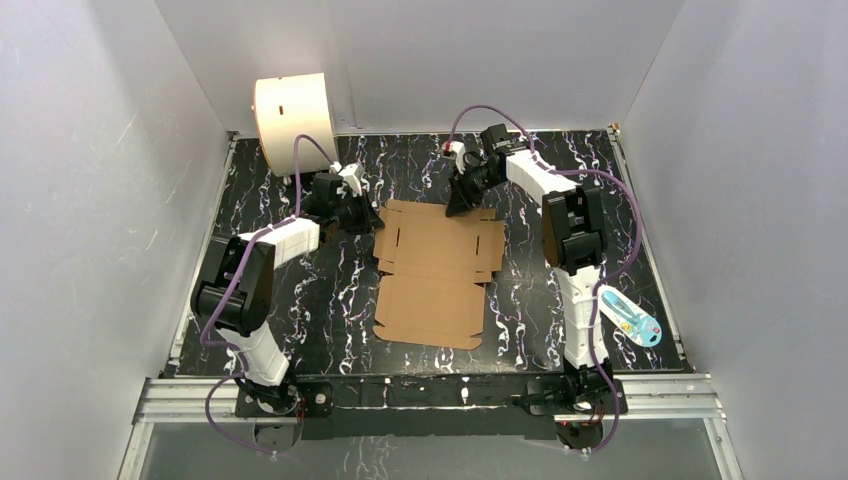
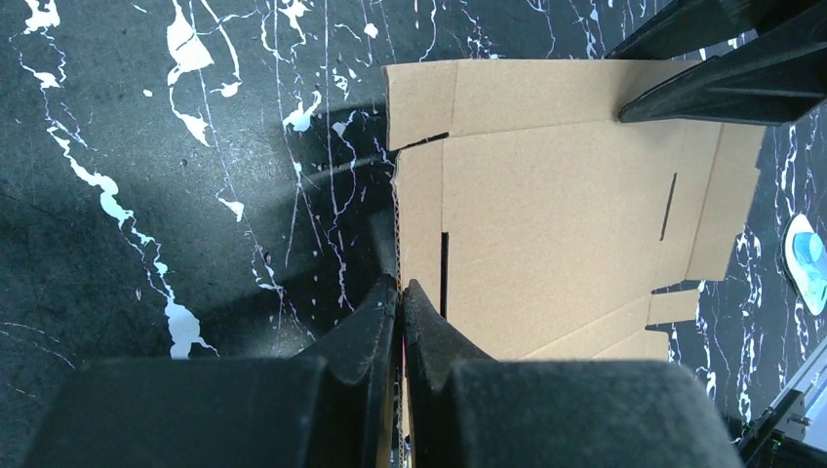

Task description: Fold the paper box

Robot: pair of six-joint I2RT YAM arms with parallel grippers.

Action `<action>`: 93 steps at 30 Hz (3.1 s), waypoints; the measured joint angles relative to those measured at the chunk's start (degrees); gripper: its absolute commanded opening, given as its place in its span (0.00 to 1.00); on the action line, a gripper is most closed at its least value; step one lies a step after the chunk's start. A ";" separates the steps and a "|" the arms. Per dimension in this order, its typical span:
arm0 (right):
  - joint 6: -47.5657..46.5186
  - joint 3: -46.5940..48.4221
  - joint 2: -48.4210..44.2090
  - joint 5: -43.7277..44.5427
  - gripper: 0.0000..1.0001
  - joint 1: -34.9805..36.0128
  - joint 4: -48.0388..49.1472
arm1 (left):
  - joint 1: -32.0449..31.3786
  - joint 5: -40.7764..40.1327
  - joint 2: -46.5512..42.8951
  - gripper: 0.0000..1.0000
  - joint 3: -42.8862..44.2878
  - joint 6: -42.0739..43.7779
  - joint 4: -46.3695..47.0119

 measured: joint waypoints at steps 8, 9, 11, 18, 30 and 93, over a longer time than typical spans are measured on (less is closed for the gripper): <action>-2.27 1.14 -0.02 -2.78 0.07 -0.31 -3.13 | -0.04 -0.17 0.00 0.04 0.00 0.33 -0.13; -2.47 1.14 0.00 -2.82 0.07 -0.31 -3.30 | -0.04 -0.17 0.00 0.05 0.00 0.33 -0.15; -2.89 1.05 -0.04 -2.80 0.05 -0.28 -3.54 | -0.07 -0.17 0.00 0.08 0.00 0.35 -0.15; -3.52 -7.08 -6.16 2.14 0.04 1.18 0.09 | -0.22 -0.22 -0.04 0.18 -0.66 0.07 0.68; -6.32 -28.59 -27.85 18.51 0.04 9.86 16.04 | -0.44 -1.75 -10.32 0.34 -9.62 -4.79 2.21; -24.55 -63.69 -55.25 55.32 0.02 35.36 51.01 | -0.48 -12.02 -44.92 0.47 -21.97 -13.51 2.91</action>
